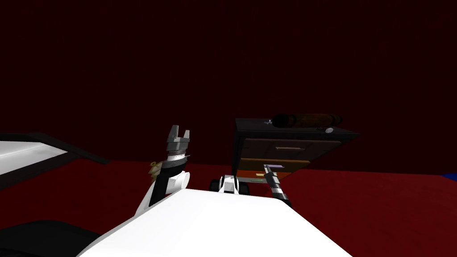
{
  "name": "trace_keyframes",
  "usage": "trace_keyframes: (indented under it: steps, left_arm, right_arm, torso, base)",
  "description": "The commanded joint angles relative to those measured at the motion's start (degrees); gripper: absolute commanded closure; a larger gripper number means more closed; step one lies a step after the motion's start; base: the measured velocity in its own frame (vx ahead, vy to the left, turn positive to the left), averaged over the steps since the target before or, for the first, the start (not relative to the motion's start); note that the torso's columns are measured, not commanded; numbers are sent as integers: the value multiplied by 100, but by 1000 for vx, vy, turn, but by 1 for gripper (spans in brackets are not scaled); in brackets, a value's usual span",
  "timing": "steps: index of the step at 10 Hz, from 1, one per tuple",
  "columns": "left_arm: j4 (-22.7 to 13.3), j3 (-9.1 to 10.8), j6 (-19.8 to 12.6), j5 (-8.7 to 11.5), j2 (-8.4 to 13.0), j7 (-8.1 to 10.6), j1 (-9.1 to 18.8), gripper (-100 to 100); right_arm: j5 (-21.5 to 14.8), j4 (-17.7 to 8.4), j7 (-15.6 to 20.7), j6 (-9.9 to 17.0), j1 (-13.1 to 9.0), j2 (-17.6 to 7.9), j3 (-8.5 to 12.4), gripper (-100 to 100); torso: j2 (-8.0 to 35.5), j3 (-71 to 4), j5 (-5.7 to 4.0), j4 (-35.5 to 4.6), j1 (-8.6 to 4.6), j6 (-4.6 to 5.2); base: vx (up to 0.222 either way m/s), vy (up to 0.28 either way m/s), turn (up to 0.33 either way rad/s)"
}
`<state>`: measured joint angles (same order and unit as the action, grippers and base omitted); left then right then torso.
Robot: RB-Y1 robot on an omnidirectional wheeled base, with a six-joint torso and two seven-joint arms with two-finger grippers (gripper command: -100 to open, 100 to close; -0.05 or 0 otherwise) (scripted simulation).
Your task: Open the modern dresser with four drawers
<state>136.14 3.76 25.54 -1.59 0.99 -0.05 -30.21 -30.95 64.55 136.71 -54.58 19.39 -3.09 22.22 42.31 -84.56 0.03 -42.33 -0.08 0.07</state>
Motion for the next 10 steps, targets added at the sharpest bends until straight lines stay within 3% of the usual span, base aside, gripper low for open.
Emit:
trace_keyframes:
  steps: [1, 3, 10]
  left_arm:
    - [0, 0, 0, 0, 0, 0, 0, 0]
    - [0, 0, 0, 0, 0, 0, 1, 0]
    - [-1, -1, -1, 0, 0, 0, 3, 0]
  right_arm:
    - [-11, 119, -5, -242, 302, 47, -61, 100]
    - [-4, 130, -87, -230, 272, -43, -49, 100]
    - [-11, 227, -254, -244, 391, -178, -68, 100]
  torso:
    - [0, 1, -7, 5, -3, 0]
    - [3, 4, -8, 3, 0, -8]
    - [23, 10, 5, -7, 17, -6]
  base:
    - [66, -7, -69]
    - [-34, 10, -8]
    - [-145, 14, -21]
